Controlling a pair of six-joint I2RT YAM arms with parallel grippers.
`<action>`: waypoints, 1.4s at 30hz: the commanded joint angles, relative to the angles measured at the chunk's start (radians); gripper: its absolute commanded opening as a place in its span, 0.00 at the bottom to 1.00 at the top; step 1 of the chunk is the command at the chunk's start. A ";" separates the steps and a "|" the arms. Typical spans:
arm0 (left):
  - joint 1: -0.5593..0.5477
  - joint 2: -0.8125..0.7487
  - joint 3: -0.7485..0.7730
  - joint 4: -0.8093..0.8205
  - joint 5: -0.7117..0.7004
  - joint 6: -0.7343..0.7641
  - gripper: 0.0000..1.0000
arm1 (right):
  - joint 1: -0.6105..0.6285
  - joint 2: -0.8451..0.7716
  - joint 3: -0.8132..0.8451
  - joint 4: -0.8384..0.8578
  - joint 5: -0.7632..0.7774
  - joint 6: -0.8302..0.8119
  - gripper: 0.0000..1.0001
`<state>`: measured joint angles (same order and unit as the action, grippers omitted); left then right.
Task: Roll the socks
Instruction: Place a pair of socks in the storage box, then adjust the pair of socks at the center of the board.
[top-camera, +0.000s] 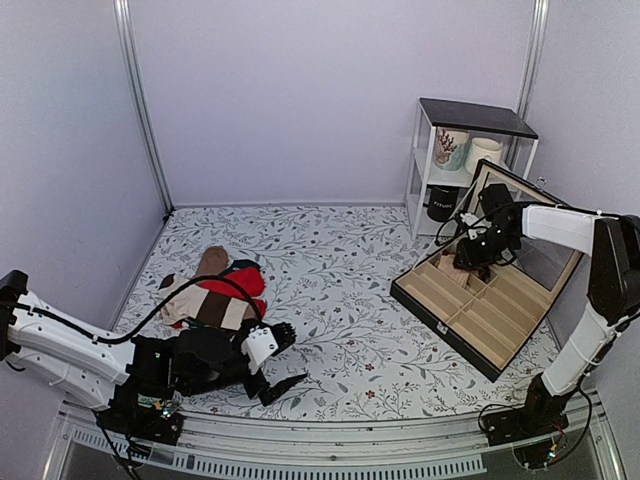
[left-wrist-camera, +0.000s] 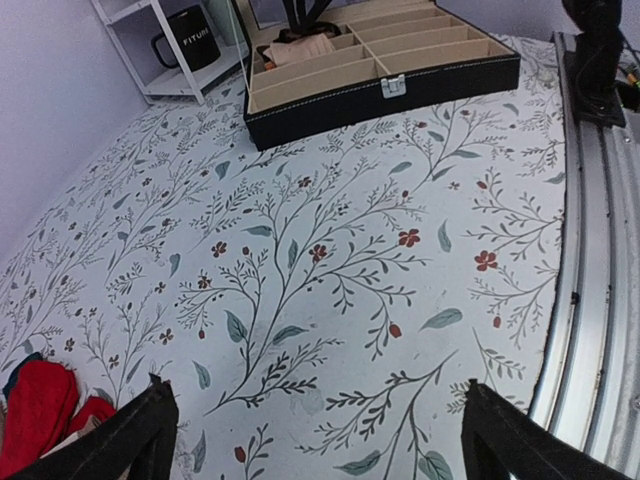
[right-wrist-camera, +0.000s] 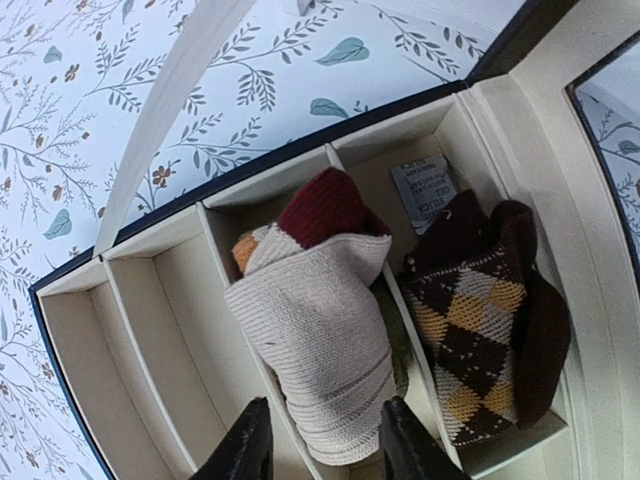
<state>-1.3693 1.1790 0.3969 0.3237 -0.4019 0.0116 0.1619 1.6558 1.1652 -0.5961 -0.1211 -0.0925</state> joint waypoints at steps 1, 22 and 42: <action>0.009 0.014 0.024 -0.003 -0.001 0.003 1.00 | -0.008 0.009 -0.027 0.036 -0.046 -0.009 0.36; 0.010 0.025 0.034 -0.021 -0.017 -0.018 1.00 | -0.004 -0.047 -0.212 0.259 -0.112 0.074 0.31; 0.127 -0.109 0.038 -0.143 -0.060 -0.111 0.99 | 0.239 -0.402 -0.274 0.322 -0.164 0.270 1.00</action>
<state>-1.2774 1.1187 0.4408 0.2344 -0.4416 -0.0616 0.2695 1.3090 0.9401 -0.3267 -0.2775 0.1123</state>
